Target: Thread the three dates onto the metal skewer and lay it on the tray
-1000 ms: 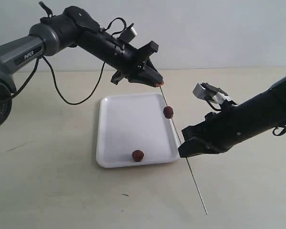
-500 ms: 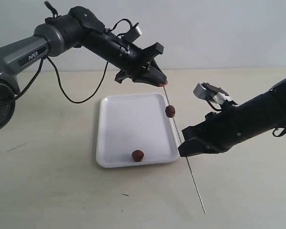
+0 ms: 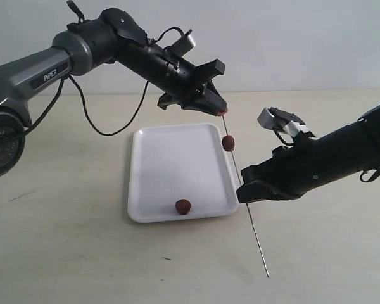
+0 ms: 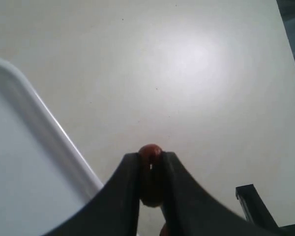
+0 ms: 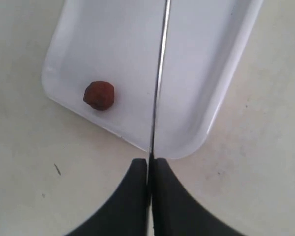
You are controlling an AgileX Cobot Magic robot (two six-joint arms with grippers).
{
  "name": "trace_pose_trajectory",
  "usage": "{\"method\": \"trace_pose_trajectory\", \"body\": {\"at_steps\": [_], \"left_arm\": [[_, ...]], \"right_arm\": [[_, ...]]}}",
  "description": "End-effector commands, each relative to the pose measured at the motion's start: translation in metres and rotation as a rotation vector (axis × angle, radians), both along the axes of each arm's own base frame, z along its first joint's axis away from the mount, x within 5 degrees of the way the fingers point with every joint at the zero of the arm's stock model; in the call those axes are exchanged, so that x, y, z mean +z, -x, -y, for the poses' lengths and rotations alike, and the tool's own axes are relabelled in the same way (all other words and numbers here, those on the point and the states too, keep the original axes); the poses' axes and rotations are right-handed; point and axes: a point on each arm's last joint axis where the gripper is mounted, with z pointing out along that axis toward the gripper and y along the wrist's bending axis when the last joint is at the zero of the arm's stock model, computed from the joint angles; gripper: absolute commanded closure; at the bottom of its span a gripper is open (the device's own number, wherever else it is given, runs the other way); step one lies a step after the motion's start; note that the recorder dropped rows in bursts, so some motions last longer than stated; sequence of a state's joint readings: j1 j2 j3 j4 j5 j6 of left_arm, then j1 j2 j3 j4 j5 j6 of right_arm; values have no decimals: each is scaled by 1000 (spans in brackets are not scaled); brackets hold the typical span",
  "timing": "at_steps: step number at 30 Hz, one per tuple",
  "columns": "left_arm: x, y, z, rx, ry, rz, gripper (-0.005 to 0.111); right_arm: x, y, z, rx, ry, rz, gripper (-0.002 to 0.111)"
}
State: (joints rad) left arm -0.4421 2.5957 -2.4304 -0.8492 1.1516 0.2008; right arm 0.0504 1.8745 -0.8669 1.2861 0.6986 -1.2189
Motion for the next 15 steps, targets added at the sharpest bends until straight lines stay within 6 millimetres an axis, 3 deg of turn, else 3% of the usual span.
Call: {"method": "trace_pose_trajectory", "body": {"at_steps": [1,15], "left_arm": [[-4,16,12,-90,-27,-43,93],[-8,29,29,-146,-31,-39,93]], "right_arm": [[9,-10,2,-38,-5,64,108],[21,-24,2,-58,-4,121,108]]}}
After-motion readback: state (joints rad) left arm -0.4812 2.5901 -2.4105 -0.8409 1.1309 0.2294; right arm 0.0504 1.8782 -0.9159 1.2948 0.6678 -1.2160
